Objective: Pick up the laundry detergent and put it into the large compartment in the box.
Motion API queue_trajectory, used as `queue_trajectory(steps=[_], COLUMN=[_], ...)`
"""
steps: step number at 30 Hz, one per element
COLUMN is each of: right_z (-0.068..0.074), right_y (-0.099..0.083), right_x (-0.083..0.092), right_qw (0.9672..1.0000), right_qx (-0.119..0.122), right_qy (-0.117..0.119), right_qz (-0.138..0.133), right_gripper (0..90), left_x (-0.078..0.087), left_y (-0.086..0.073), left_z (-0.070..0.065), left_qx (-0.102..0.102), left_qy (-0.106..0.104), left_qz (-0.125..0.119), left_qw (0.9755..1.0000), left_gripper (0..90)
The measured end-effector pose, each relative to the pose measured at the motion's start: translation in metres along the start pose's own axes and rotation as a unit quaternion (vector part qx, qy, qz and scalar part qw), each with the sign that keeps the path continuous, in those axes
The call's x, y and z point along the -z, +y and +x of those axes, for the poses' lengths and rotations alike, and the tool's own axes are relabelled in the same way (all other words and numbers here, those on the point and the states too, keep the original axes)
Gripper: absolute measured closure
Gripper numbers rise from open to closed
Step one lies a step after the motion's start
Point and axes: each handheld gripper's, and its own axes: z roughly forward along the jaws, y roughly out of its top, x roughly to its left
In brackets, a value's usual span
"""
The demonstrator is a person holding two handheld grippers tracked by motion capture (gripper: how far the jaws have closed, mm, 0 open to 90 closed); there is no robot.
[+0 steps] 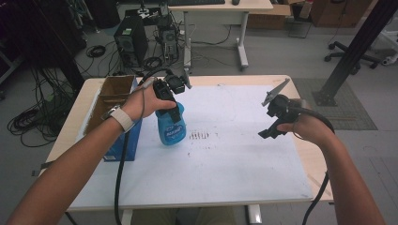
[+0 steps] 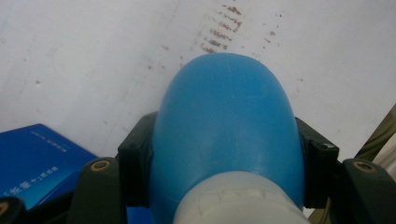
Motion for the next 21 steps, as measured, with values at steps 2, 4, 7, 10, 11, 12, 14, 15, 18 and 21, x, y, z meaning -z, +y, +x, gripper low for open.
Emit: queue_trajectory(steps=[2,4,7,10,11,12,14,15,18,21], right_z=[0.0,0.0,0.0,0.001,0.001,0.002,0.002,0.003,0.003,0.003], right_y=[0.0,-0.001,-0.001,-0.001,0.0,0.0,0.0,0.001,0.001,0.002], right_x=[0.0,0.001,0.001,0.001,0.0,0.0,0.0,0.001,0.001,0.002], right_qw=[1.0,1.0,1.0,1.0,1.0,1.0,1.0,1.0,1.0,1.0], right_qx=[0.0,0.001,0.001,0.001,0.003,0.003,0.006,0.005,0.006,0.007], right_qy=[0.0,0.0,-0.001,0.0,0.0,0.001,0.0,0.001,0.001,0.0], right_qz=[-0.002,-0.002,-0.001,-0.005,-0.004,-0.003,-0.003,-0.003,-0.004,-0.006], right_gripper=[8.4,8.4,8.4,8.4,8.4,8.4,8.4,8.4,8.4,8.4], left_x=[0.007,0.011,0.017,0.023,0.025,0.027,0.032,0.036,0.042,0.049], left_y=[-0.001,-0.001,-0.001,-0.002,-0.002,-0.002,-0.002,-0.003,-0.004,-0.006], left_z=[-0.001,-0.002,-0.003,-0.004,-0.004,-0.005,-0.006,-0.006,-0.006,-0.007], left_qx=[0.006,0.008,0.013,0.021,0.023,0.026,0.031,0.031,0.037,0.042], left_qy=[0.005,0.006,0.004,0.003,0.003,0.004,0.008,0.01,0.011,0.015], left_qz=[-0.003,-0.006,-0.009,-0.012,-0.012,-0.012,-0.016,-0.022,-0.026,-0.027], left_qw=[1.0,0.9999,0.9999,0.9997,0.9997,0.9996,0.9994,0.9992,0.9989,0.9986], left_gripper=[37.1,37.1,37.1,37.1,37.1,37.1,37.1,37.1,37.1,37.1])
